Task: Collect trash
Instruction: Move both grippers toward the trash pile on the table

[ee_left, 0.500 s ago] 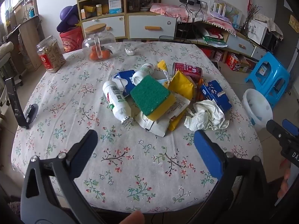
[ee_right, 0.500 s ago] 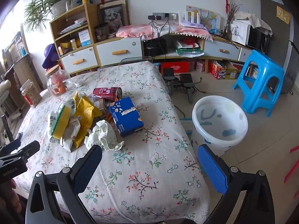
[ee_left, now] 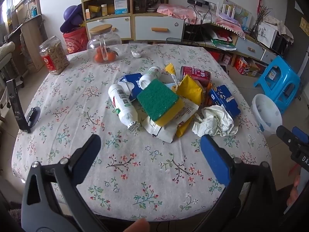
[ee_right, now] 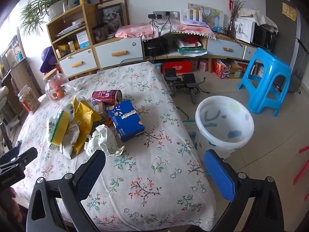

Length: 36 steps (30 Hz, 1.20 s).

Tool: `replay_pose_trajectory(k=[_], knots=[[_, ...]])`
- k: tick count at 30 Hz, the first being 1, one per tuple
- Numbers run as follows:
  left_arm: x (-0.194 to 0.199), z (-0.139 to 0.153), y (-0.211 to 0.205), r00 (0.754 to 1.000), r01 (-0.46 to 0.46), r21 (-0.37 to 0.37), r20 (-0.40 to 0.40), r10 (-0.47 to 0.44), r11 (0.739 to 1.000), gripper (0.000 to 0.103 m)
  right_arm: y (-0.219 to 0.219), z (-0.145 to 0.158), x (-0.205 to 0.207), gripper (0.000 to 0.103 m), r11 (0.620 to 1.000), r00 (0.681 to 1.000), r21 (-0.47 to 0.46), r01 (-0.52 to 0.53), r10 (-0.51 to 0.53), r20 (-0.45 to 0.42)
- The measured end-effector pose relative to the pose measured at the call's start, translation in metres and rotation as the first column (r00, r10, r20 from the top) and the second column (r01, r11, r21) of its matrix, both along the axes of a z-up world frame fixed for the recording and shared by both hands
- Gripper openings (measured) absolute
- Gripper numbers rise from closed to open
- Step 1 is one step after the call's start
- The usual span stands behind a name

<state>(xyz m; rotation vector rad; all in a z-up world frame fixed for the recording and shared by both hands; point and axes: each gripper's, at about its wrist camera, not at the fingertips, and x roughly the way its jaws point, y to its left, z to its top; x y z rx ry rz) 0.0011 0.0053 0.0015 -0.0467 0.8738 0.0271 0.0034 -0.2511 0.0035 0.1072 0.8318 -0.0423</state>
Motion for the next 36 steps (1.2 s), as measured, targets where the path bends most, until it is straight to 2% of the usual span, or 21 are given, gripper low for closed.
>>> replay_pose_trajectory(k=[8,36], knots=[[0.005,0.003,0.012,0.999,-0.052,-0.021,0.007,0.052,0.998,0.102,-0.005,0.002,0.0,0.103,1.0,1.0,0.015,0.018,-0.018,0.006],[0.002,0.003,0.018,0.998,-0.055,-0.03,0.015,0.055,0.998,0.102,-0.007,-0.001,0.001,0.103,1.0,1.0,0.016,0.022,-0.022,0.002]])
